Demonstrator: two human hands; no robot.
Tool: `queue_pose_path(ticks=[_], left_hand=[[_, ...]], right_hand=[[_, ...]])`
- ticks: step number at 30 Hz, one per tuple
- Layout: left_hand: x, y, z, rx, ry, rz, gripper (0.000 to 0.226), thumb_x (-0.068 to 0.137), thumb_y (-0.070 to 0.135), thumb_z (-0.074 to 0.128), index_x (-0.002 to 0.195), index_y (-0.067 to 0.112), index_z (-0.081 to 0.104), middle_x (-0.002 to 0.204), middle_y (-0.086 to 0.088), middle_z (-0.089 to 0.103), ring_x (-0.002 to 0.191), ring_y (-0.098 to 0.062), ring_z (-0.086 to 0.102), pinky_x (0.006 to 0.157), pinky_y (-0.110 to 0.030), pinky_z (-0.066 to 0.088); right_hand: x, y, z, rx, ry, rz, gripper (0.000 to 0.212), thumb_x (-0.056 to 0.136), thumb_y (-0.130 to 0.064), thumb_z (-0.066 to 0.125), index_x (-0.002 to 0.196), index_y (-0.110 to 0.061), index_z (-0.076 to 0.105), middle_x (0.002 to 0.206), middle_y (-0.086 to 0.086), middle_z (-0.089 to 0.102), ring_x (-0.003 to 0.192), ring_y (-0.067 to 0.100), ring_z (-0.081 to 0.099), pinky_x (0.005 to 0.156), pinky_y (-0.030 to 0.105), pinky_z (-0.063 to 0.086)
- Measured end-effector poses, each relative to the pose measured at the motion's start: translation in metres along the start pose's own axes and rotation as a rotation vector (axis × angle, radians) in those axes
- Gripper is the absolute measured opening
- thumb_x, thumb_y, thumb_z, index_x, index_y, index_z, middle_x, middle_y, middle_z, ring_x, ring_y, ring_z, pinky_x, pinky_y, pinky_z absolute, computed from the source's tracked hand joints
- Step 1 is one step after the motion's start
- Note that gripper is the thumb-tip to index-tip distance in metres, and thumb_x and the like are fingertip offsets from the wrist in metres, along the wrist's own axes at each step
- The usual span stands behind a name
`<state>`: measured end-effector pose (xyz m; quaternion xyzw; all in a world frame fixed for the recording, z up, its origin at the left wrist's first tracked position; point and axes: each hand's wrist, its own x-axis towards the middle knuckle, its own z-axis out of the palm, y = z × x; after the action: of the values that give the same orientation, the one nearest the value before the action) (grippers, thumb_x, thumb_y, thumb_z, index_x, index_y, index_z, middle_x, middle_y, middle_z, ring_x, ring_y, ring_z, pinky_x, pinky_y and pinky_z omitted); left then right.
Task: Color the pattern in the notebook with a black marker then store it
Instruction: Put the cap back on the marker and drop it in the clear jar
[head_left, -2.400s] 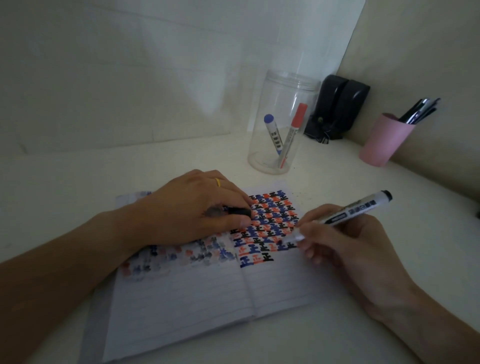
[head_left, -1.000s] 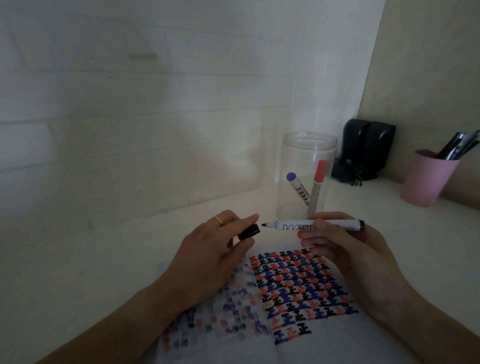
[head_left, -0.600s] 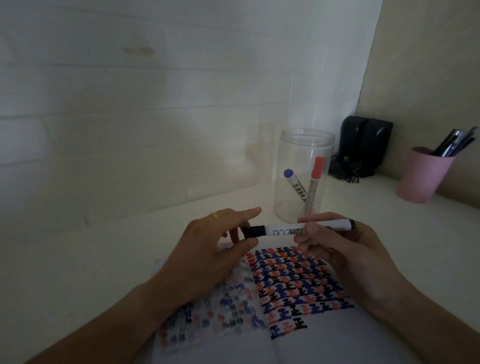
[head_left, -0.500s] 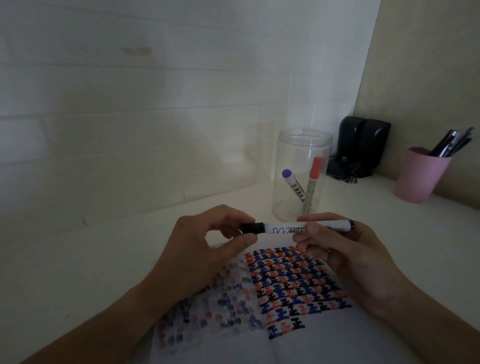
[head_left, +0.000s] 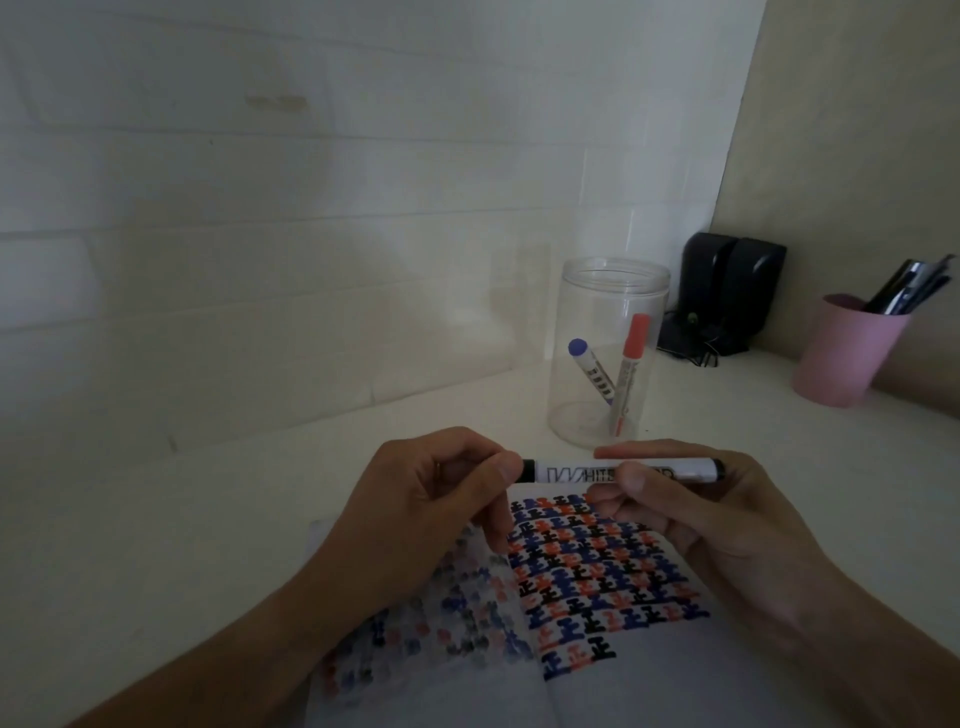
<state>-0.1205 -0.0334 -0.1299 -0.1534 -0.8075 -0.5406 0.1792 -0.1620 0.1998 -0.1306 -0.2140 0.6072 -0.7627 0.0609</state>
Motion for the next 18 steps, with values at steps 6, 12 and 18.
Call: queue_pose_path(ticks=[6,12,18], left_hand=[[-0.002,0.000,-0.002,-0.072,-0.066,-0.061,0.024,0.091,0.028,0.061,0.081,0.009,0.073,0.061,-0.008,0.074,0.049,-0.016,0.068,0.059,-0.021,0.055],[0.006,-0.003,0.007,0.030,-0.003,0.112,0.018,0.087,0.025,0.072,0.104,0.022,0.074,0.086,0.006,0.079,0.078,-0.015,0.076,0.079,-0.022,0.058],[0.008,0.008,0.011,0.124,0.041,0.227,0.052,0.089,0.030,0.071,0.138,0.029,0.053,0.113,0.019,0.075,0.099,-0.005,0.073,0.090,-0.017,0.052]], right_hand=[[-0.003,-0.002,0.000,-0.138,-0.024,-0.070,0.029,0.071,-0.012,0.075,0.097,0.000,0.079,0.088,0.024,0.079,0.082,0.035,0.077,0.069,0.027,0.061],[-0.009,-0.018,-0.004,-0.501,-0.028,-0.091,0.016,0.066,-0.019,0.082,0.082,-0.014,0.080,0.081,0.007,0.080,0.074,0.031,0.074,0.065,0.034,0.061],[-0.007,-0.032,0.000,-0.280,-0.072,-0.011,0.038,0.074,-0.001,0.076,0.110,-0.010,0.066,0.075,0.011,0.077,0.072,0.022,0.075,0.068,0.025,0.057]])
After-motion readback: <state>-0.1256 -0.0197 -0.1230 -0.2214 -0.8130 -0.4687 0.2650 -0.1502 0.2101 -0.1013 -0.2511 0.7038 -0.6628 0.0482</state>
